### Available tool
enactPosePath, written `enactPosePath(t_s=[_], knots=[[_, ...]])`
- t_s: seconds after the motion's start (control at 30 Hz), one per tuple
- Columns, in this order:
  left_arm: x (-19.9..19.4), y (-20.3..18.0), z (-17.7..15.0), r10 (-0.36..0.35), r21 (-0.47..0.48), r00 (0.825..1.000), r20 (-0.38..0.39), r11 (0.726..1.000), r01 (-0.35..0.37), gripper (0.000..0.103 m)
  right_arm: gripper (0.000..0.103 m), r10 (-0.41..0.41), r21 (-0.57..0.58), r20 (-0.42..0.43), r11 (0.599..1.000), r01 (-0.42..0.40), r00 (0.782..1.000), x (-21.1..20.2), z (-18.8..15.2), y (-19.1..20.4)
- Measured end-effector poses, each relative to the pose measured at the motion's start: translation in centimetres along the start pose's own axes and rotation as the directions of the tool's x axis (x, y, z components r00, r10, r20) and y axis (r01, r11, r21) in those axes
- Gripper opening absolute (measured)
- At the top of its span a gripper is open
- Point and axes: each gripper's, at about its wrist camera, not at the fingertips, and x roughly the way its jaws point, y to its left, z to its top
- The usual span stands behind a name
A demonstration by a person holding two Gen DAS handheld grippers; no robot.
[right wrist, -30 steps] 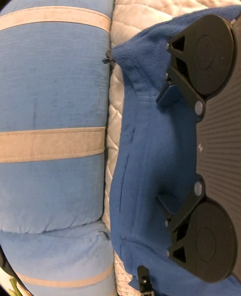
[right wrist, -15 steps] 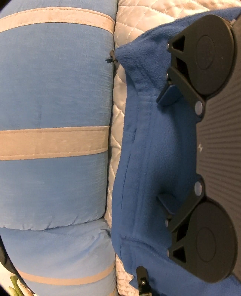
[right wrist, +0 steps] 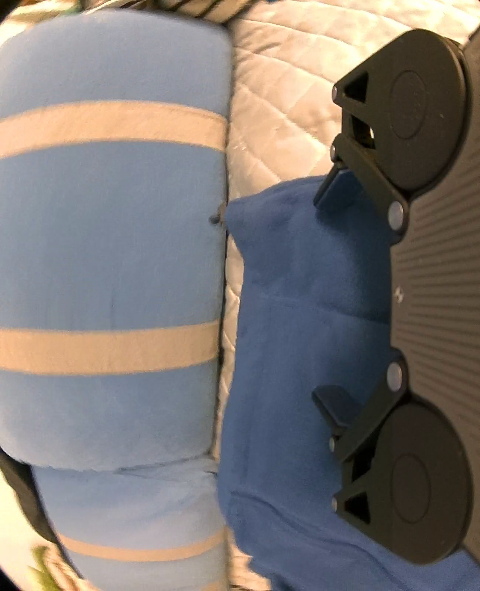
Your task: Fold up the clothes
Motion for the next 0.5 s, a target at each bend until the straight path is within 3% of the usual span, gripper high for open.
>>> enactPosePath(t_s=[0.13,0.23,0.5], knots=[[1.9,2.1,-1.8,-0.001,-0.156,0.999,-0.033,0.988,-0.004,0.103,0.102,0.007,0.101,0.046,0.995,-0.012,0.999,0.6,-1.1,-1.3],[2.0,1.7,-1.7,0.005,-0.138,0.999,-0.031,0.990,-0.009,0.103,0.102,0.010,0.115,0.065,0.993,-0.017,0.998,0.4,-1.0,-1.4],[1.0,2.3,-0.8,0.019,-0.155,0.998,-0.066,0.988,-0.029,0.103,0.103,-0.050,0.053,0.006,0.997,0.049,0.999,-0.2,0.1,-0.3]])
